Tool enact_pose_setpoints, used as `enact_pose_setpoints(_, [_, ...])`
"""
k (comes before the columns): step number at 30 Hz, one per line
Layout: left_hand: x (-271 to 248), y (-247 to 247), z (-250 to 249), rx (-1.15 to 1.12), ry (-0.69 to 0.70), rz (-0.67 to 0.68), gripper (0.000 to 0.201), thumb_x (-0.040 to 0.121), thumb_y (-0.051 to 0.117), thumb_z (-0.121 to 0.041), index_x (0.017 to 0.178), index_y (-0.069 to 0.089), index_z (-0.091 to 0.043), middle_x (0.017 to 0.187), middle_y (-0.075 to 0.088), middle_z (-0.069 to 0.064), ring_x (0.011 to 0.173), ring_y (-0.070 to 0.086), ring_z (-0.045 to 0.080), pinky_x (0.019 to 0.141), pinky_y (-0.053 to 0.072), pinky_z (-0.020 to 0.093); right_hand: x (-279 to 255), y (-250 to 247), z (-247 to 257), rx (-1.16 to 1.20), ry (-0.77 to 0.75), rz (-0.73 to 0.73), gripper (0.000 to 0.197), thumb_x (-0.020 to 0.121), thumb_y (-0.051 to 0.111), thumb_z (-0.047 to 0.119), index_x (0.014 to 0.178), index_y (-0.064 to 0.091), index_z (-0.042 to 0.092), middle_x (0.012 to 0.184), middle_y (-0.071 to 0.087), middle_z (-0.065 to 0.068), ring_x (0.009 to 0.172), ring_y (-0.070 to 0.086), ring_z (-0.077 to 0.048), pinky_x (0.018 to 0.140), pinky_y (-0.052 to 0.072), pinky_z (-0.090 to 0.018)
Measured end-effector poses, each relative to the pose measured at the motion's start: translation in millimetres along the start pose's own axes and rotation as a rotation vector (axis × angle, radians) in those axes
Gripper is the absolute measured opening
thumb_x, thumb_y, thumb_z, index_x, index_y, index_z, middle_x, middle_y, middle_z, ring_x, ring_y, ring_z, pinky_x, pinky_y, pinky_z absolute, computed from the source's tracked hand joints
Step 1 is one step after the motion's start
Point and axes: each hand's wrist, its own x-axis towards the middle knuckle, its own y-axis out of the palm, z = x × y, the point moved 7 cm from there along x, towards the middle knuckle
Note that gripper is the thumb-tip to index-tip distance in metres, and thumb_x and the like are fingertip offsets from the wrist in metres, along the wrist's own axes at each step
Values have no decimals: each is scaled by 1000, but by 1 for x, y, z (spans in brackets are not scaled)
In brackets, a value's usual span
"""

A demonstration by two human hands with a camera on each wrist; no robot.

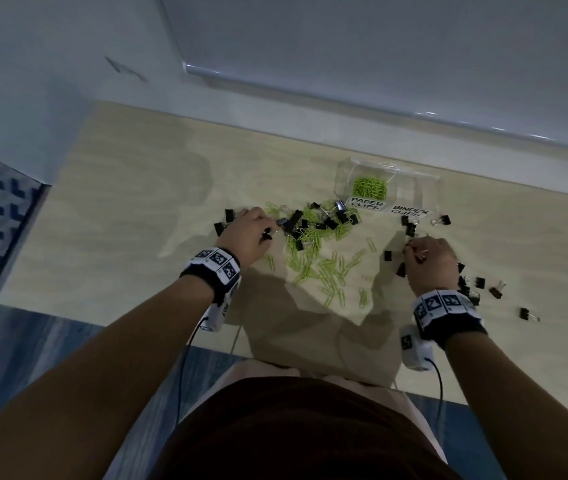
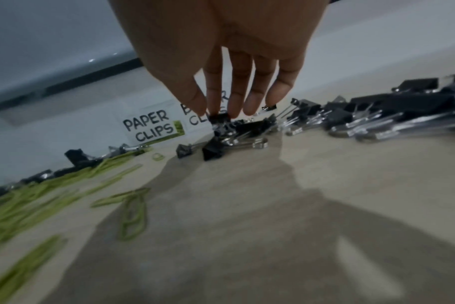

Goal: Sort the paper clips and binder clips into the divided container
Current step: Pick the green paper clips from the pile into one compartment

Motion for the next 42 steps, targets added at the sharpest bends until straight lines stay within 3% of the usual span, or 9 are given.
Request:
enact_pose_setpoints(5, [0,-9,5,69,-20,-102,30,81,56,-13,111,60,-9,117,52,10,110,43,29,96,42,43,-15,22,63,-83,-331,73,9,80,61,9,86,69,9,91,66,-10,79,58,-24,70,53,-38])
enact_pose_setpoints(10, [22,2,-28,-3,96,21,40,86,58,-14,125,54,-12,122,49,7,112,43,25,95,42,37,-48,75,144,-47,-631,336,15,79,63,7,93,69,7,89,64,-9,79,58,-28,67,53,-40])
enact_pose_setpoints(17, [41,5,-35,67,128,103,34,85,60,-11,119,57,-9,120,53,10,109,49,29,97,40,37,-48,105,171,-138,-509,464,28,91,47,14,114,58,1,114,53,-17,106,49,-35,87,47,-46])
enact_pose_setpoints(21, [38,-1,-31,-13,117,86,27,82,63,-14,108,58,-7,109,55,12,96,54,27,82,43,34,-48,100,173,-93,-537,447,28,89,47,17,106,61,0,107,58,-17,101,52,-35,80,50,-44])
enact_pose_setpoints(25, [23,-22,-9,-237,-1,-127,19,79,66,-14,96,60,-8,93,60,8,80,58,21,72,50,33,-47,90,164,67,-529,467,22,81,59,14,101,62,5,98,61,-11,85,58,-28,71,52,-37])
enact_pose_setpoints(29, [5,-37,33,-171,-153,-273,23,80,64,-14,103,60,-9,101,62,10,94,56,25,82,49,36,-34,61,132,318,-256,305,13,85,64,21,97,63,16,88,64,2,76,61,-10,68,52,-22])
enact_pose_setpoints(35, [9,-20,9,16,119,-98,35,82,59,-4,117,60,-6,119,57,12,112,45,31,98,42,42,-18,7,39,326,142,75,8,83,64,14,90,62,11,80,66,-3,71,62,-13,69,53,-26])
enact_pose_setpoints(39, [18,-1,-20,50,227,55,37,86,55,-2,123,57,-7,123,55,10,113,44,28,98,36,36,-9,-3,14,44,58,88,17,78,68,16,88,61,4,86,63,-14,78,60,-30,71,48,-34])
enact_pose_setpoints(42, [22,3,-18,82,214,75,31,89,54,-7,120,59,-8,123,55,10,114,46,27,99,36,37,-4,7,41,-26,-113,164,26,82,64,17,106,61,6,105,60,-10,89,60,-24,80,52,-35])
